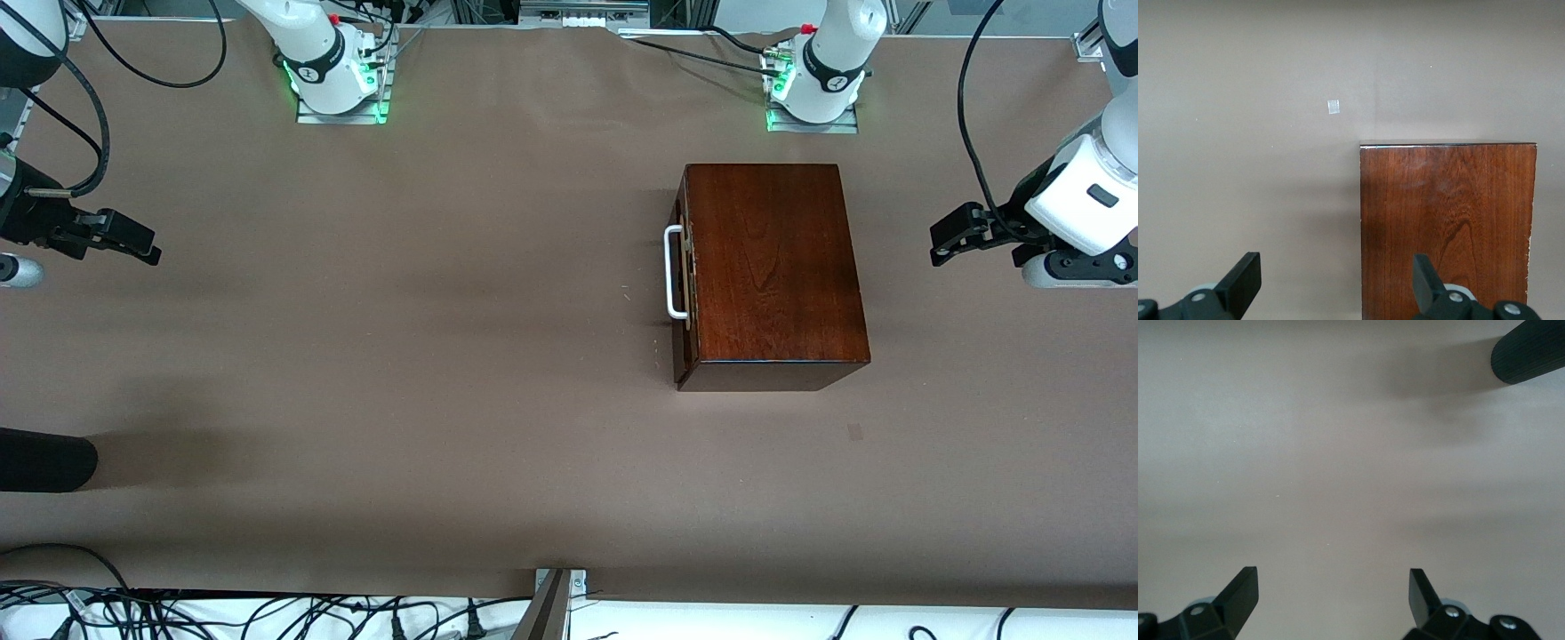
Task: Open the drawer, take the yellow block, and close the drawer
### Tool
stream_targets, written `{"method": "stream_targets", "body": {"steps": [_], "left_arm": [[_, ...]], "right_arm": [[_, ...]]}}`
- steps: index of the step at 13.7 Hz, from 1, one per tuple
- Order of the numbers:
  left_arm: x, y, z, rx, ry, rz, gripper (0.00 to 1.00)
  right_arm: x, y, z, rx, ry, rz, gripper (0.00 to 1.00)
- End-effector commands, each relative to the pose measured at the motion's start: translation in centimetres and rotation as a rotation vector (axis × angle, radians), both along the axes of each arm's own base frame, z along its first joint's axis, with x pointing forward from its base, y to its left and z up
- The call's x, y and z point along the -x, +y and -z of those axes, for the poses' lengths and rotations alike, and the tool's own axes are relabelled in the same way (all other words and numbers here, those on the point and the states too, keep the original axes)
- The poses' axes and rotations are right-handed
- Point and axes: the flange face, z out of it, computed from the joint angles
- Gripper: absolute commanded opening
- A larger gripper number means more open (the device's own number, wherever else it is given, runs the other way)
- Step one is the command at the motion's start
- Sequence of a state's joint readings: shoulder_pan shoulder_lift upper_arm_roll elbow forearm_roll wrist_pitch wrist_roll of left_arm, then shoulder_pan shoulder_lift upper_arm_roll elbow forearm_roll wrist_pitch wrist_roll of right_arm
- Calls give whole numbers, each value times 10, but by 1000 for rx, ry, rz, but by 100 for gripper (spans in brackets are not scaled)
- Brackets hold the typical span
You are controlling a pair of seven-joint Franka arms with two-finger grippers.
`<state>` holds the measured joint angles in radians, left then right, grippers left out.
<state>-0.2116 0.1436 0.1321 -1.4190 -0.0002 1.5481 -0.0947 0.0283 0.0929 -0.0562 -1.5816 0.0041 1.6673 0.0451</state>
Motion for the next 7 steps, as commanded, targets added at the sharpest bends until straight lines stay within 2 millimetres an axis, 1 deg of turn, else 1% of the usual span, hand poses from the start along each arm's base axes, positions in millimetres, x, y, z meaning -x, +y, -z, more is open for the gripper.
{"method": "stream_targets", "body": {"steps": [1,3,7], "left_arm": [[19,0,-13,4,-10,19,100],[16,0,-17,2,-21,19,100],[17,5,-15,1,-8,10,100]], "right_arm": [[2,1,-2,-6,6,7,100],[2,0,-2,-6,6,9,100],[2,0,-2,-6,6,10,100]]}}
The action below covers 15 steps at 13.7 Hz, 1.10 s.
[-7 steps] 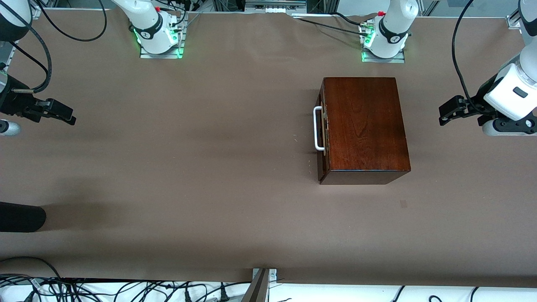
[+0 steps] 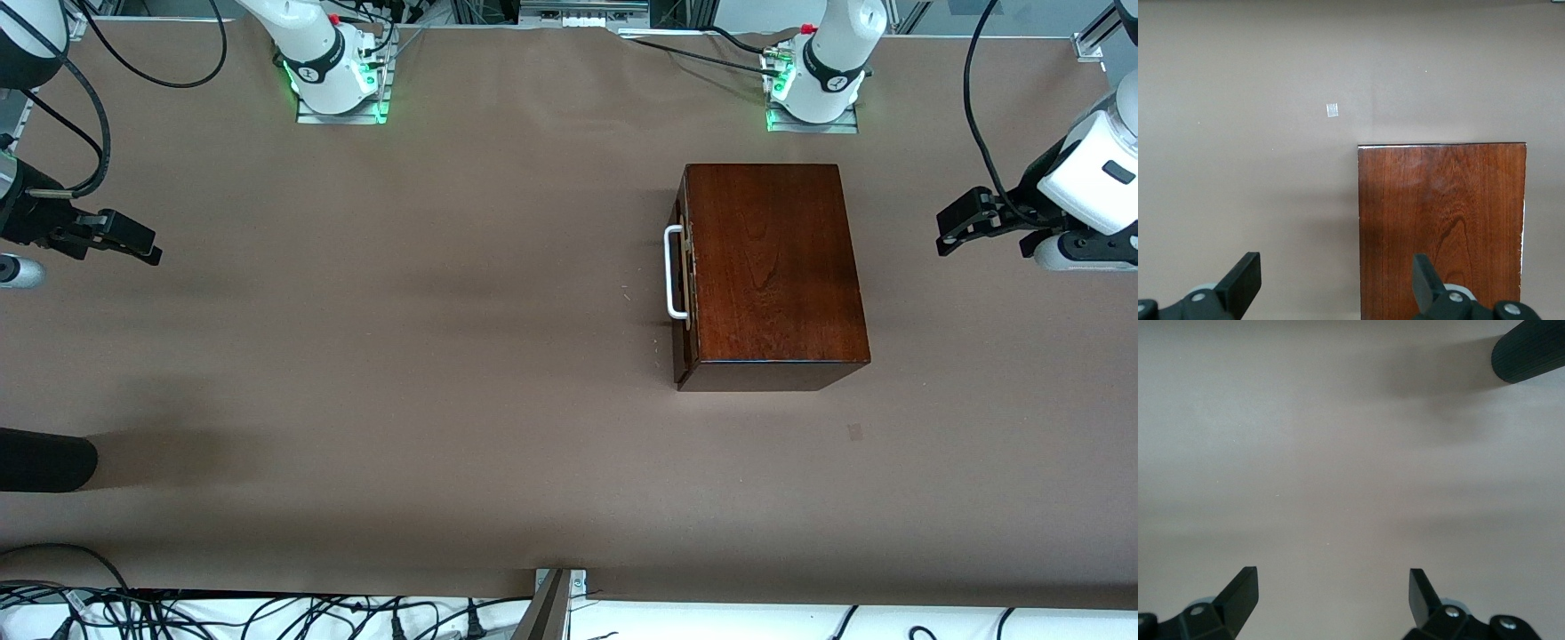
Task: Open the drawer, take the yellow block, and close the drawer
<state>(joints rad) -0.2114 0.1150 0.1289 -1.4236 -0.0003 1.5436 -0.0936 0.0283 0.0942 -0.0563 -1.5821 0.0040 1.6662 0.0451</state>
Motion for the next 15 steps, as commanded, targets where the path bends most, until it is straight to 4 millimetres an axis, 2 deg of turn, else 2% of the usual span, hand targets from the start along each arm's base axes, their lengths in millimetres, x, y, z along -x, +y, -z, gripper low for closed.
{"method": "stream_targets", "body": {"steps": [1,5,9,13,15], "left_arm": [[10,6,-1,-6,20,-8,100],[10,13,-2,-8,26,-18,100],[8,1,7,-37,50,4,100],[9,-1,7,-24,59,18,100],[10,-3,14,-25,92,19,100]], "right_arm": [[2,-1,-2,-6,5,12,100],[2,-1,-2,-6,5,13,100],[2,-1,-1,-6,7,13,100],[2,-2,0,-6,10,15,100],[2,-1,-1,-6,8,13,100]]}}
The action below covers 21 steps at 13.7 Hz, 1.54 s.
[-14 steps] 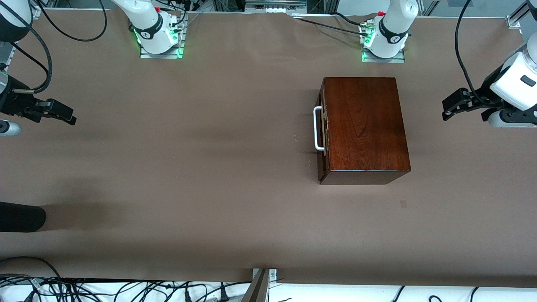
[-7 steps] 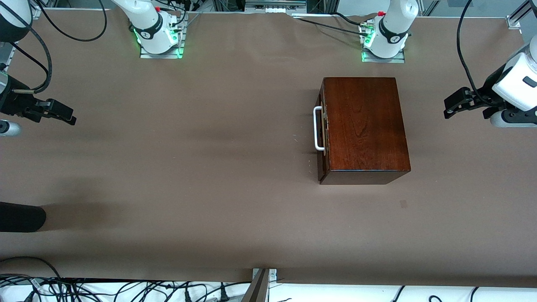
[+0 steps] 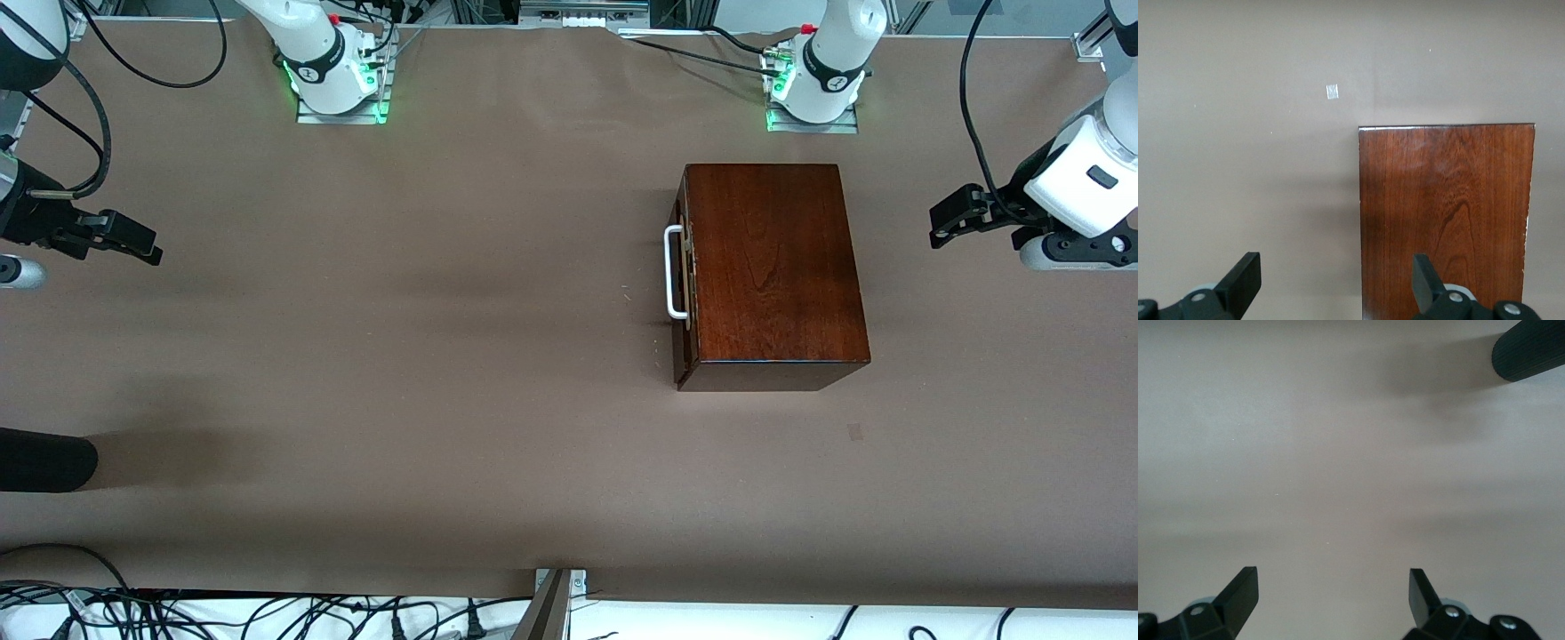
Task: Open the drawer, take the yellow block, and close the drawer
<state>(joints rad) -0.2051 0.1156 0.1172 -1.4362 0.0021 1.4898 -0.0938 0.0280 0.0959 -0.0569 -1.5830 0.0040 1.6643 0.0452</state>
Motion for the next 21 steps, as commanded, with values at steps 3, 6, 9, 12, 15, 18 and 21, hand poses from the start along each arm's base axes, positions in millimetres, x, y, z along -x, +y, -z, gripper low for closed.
{"method": "stream_targets", "body": {"steps": [3,6,9,12,15,18,21], "left_arm": [[6,-11,2,29,33,22,100],[9,-40,-6,29,23,68,100],[15,-92,3,23,41,128,100],[30,-151,12,5,60,108,100],[55,-229,34,-27,88,104,100],[81,-300,70,-75,118,79,100],[93,-353,115,-106,112,27,100]], "right_arm": [[2,-2,-1,-6,5,14,100],[2,-2,-2,-6,4,14,100],[2,-2,-2,-6,4,14,100],[2,-1,-1,-6,5,12,100],[2,-2,-1,-6,5,14,100],[2,-2,-1,-6,5,14,100],[2,-1,-2,-4,4,12,100]]}}
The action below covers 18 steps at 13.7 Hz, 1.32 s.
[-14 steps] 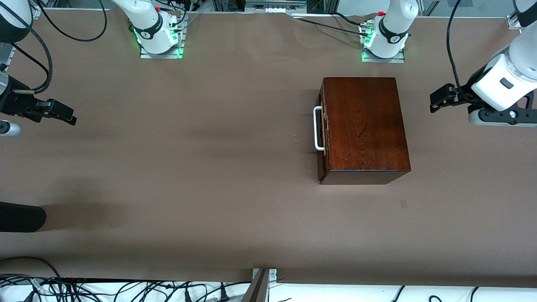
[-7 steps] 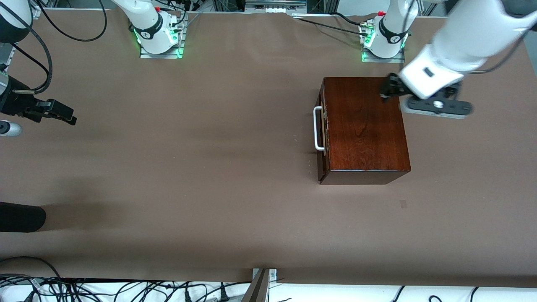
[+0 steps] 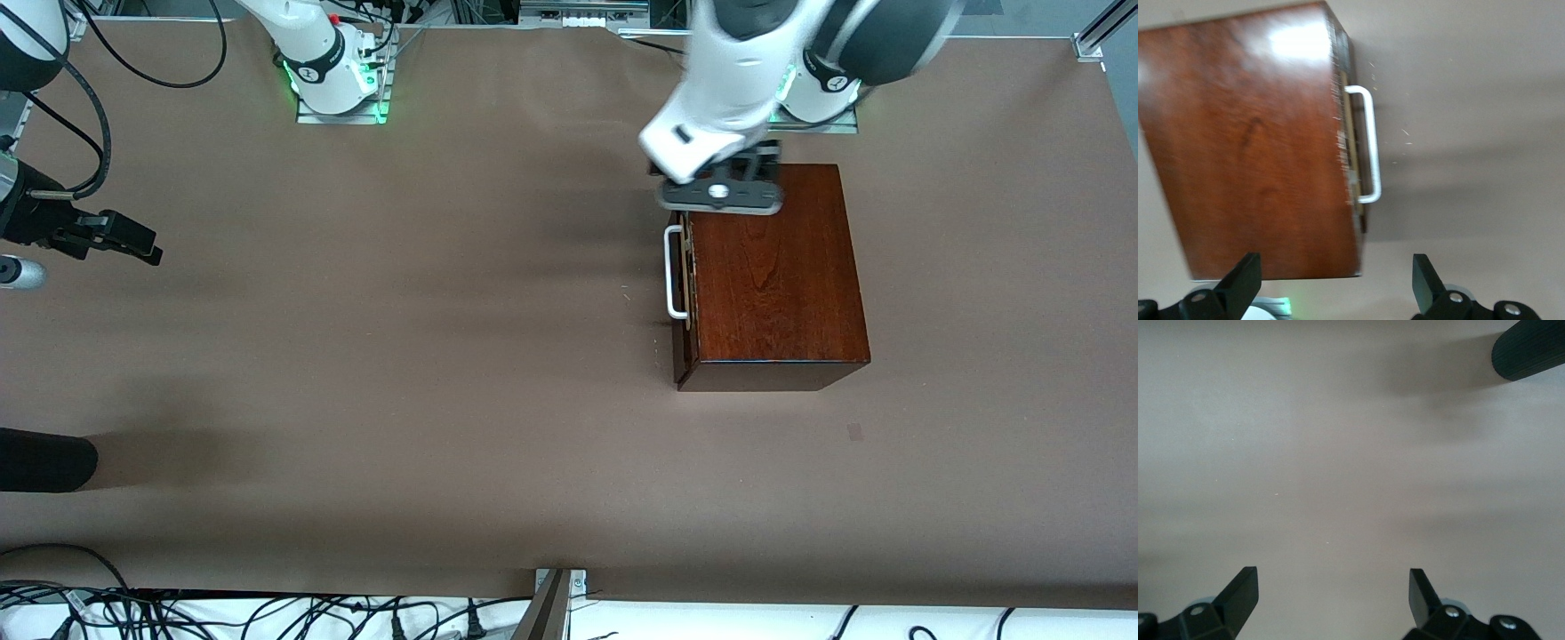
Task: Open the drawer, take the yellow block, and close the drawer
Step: 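Move the left gripper over the box toward the white drawer handle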
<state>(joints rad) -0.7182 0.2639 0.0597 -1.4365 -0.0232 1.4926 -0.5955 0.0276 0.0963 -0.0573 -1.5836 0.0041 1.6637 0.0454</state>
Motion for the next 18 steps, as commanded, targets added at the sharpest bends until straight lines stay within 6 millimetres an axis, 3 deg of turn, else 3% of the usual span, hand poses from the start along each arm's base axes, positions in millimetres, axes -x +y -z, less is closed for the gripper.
{"method": "stream_targets", "body": {"steps": [1,3,6,18], "left_arm": [[1,-38,44,-36,1,-50,100],[6,-57,71,-61,5,-74,100],[1,-65,106,-70,12,-80,100],[-28,-56,179,-102,11,-91,100]], "right_arm": [[2,0,-2,-6,4,11,100],[2,0,-2,-6,4,10,100],[2,-1,-2,-6,4,11,100],[2,-4,-4,-6,0,10,100]]}}
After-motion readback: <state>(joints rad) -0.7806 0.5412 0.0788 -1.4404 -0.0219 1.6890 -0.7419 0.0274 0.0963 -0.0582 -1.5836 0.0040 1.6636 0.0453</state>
